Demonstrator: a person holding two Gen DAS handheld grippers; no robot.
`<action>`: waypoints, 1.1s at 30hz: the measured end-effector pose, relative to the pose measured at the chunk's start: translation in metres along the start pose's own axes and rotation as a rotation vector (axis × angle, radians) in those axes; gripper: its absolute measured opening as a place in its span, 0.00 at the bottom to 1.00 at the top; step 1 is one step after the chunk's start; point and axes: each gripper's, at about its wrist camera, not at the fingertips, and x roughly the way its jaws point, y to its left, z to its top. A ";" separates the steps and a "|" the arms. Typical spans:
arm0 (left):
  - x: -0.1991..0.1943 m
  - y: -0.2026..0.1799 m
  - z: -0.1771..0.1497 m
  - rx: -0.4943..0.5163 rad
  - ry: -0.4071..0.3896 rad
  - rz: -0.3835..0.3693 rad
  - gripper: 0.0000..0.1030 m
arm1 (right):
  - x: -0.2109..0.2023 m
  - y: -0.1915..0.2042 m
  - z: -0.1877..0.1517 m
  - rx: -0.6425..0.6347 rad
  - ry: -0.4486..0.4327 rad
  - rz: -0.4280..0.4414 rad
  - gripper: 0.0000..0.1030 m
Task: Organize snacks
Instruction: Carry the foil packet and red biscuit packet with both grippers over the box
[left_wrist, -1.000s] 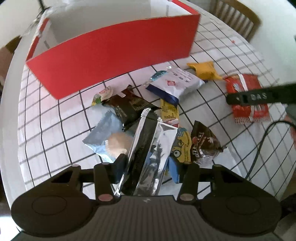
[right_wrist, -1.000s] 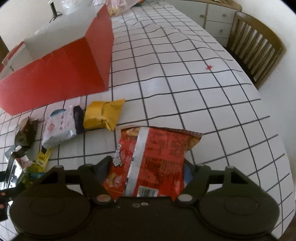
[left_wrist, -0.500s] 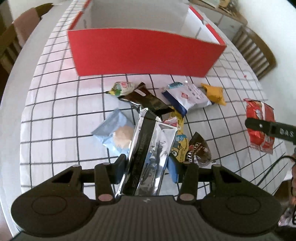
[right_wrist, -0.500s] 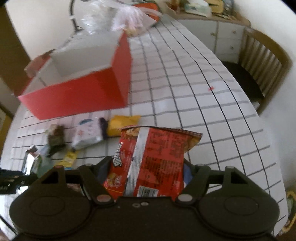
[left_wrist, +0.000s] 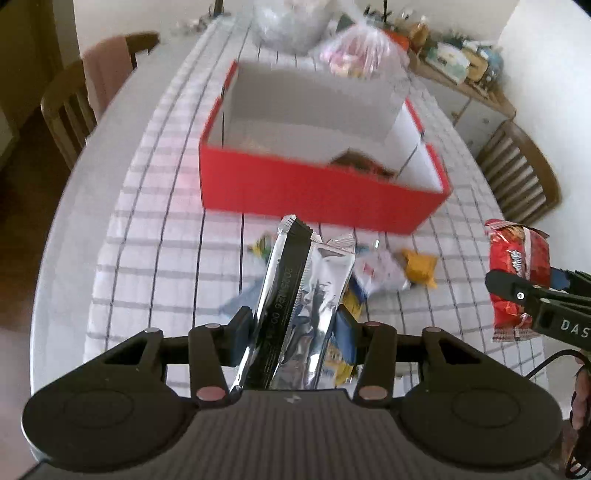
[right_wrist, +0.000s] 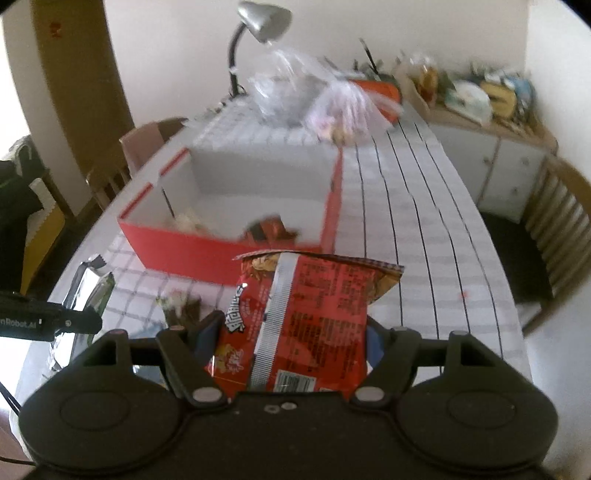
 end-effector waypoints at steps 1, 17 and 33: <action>-0.004 -0.002 0.005 0.002 -0.014 0.003 0.45 | 0.000 0.001 0.007 -0.012 -0.012 0.001 0.72; -0.007 -0.020 0.100 0.028 -0.132 0.106 0.45 | 0.047 0.005 0.093 -0.096 -0.067 0.019 0.72; 0.058 -0.017 0.169 0.067 -0.090 0.175 0.45 | 0.140 0.006 0.122 -0.146 0.056 0.044 0.72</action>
